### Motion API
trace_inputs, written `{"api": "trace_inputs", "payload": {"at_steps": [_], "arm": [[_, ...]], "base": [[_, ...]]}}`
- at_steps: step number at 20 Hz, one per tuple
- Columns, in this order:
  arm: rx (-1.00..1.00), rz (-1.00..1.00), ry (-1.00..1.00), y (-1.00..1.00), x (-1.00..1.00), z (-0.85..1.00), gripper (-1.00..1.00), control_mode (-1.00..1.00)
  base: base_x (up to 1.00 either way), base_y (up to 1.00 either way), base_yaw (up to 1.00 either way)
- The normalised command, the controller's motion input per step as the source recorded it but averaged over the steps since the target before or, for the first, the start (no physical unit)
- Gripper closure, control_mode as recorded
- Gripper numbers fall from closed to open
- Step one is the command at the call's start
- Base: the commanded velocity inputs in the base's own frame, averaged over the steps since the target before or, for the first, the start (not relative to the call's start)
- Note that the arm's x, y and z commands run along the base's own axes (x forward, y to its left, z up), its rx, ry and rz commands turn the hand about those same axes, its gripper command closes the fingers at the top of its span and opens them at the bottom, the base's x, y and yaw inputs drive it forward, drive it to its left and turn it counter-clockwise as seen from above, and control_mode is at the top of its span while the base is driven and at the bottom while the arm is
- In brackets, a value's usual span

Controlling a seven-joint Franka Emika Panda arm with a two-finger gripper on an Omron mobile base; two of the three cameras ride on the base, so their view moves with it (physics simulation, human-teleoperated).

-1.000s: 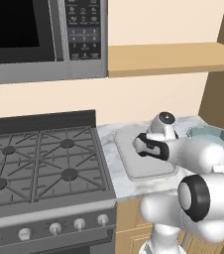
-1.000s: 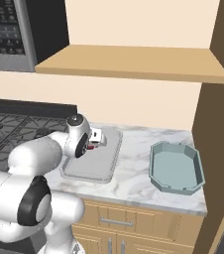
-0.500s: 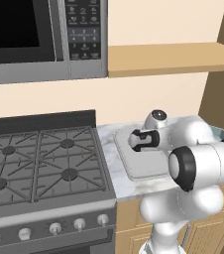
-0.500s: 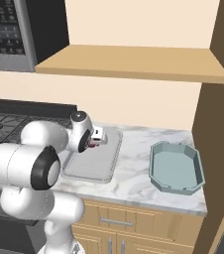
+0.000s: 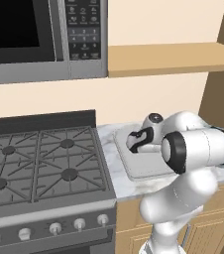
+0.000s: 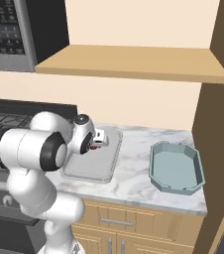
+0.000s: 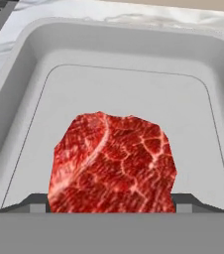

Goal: Place one broccoli and one steak in each tupperware on the nearby counter, to pack two identical lunches.

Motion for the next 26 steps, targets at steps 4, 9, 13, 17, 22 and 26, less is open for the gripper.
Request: {"api": "trace_inputs", "payload": {"at_steps": [4,9,13,17,22,26], "arm": [[0.0,0.0,0.0,0.0,0.24,-0.24,1.0,-1.0],[0.0,0.0,0.0,-0.02,0.26,-0.18,1.0,-1.0],[0.0,0.0,0.0,-0.06,0.24,-0.21,1.0,-1.0],[0.0,0.0,0.0,-0.06,0.2,-0.23,-1.0,-1.0],[0.0,0.0,0.0,-0.1,0.05,-0.05,-1.0,-1.0],[0.0,0.0,0.0,-0.04,-0.27,0.15,-1.0,-1.0]], "base": [[0.0,0.0,0.0],[0.0,0.0,0.0],[0.0,0.0,0.0],[0.0,0.0,0.0],[0.0,0.0,0.0],[0.0,0.0,0.0]]}}
